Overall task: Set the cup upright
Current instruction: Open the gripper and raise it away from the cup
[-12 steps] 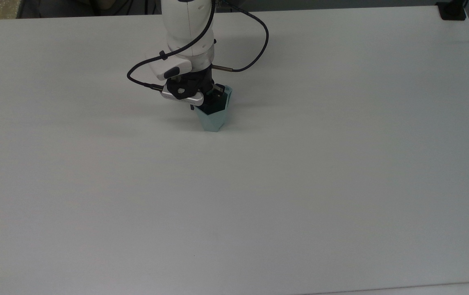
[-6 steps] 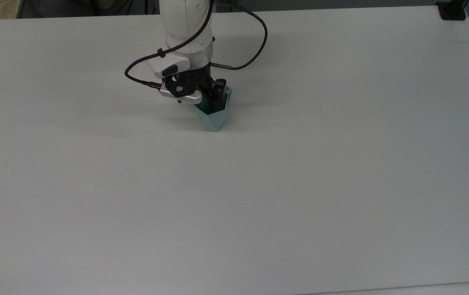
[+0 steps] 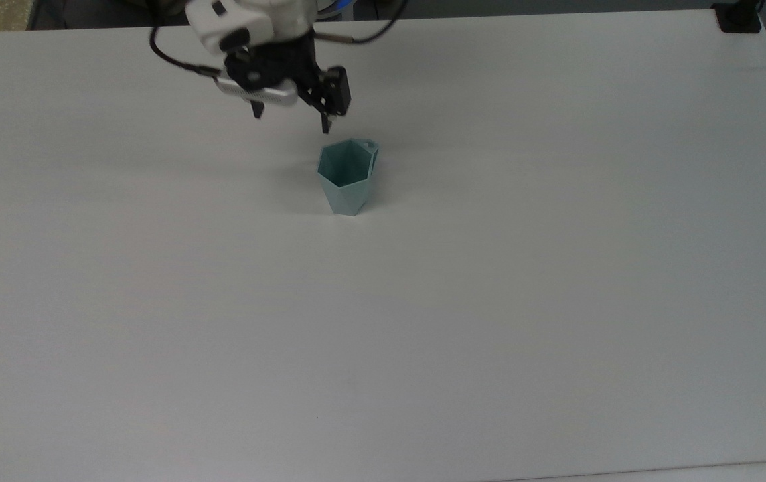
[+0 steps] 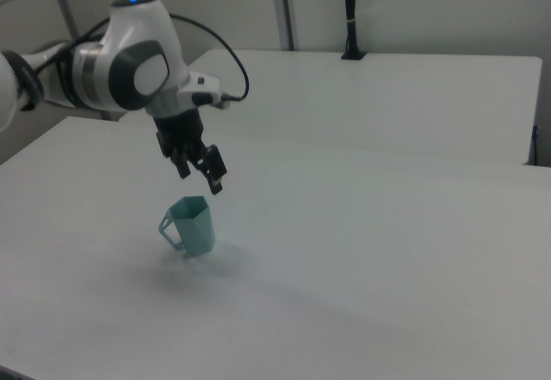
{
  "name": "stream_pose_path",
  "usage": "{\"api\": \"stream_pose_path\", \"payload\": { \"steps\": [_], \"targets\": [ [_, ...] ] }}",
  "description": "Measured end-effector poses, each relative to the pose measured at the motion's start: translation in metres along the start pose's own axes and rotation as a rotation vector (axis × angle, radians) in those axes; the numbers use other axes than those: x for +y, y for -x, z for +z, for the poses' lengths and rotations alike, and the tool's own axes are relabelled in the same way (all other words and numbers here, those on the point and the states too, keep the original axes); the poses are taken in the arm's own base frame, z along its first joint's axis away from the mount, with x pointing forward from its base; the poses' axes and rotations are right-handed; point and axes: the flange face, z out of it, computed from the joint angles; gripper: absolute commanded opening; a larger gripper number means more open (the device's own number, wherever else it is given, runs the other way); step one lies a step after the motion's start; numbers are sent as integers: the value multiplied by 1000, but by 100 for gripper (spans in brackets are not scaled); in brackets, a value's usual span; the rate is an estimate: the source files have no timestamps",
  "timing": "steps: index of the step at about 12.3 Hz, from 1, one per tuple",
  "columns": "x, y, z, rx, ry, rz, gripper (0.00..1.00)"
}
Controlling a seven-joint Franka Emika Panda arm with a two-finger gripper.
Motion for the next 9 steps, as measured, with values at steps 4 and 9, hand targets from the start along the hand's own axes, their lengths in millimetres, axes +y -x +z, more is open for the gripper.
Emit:
{"api": "stream_pose_path", "payload": {
  "steps": [4,9],
  "targets": [
    [63,-5,-74,45,-19,-7,100],
    [96,9,-124,-17,-26,-192,100]
  ]
}}
